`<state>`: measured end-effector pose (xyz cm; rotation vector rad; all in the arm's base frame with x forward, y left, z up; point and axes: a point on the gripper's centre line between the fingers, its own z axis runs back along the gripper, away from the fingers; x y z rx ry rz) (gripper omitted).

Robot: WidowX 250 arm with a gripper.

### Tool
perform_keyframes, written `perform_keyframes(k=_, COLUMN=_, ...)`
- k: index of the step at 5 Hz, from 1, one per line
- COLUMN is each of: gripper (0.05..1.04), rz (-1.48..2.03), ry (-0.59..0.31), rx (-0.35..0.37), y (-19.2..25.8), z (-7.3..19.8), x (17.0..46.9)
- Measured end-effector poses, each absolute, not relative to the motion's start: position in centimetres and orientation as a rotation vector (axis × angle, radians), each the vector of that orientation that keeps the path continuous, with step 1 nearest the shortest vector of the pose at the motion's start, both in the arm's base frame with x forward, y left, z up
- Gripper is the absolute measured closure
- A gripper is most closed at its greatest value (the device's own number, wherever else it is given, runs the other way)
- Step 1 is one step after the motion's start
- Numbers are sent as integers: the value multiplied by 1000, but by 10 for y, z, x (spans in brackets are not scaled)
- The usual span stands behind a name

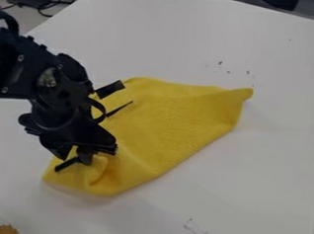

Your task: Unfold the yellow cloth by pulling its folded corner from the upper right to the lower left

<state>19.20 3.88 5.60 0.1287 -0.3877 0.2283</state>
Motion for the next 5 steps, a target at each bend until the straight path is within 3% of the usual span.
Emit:
perform_keyframes(k=1, gripper=211, rz=196, ry=-363, rx=141, y=39, z=63, x=189)
perform_keyframes(k=2, gripper=72, rz=145, ry=-305, rx=166, y=39, z=89, x=188)
perform_keyframes(k=3, gripper=76, rz=74, ry=-239, rx=203, y=33, z=118, x=197)
perform_keyframes(k=5, gripper=82, rz=-32, ry=-202, rx=152, y=23, z=108, x=253)
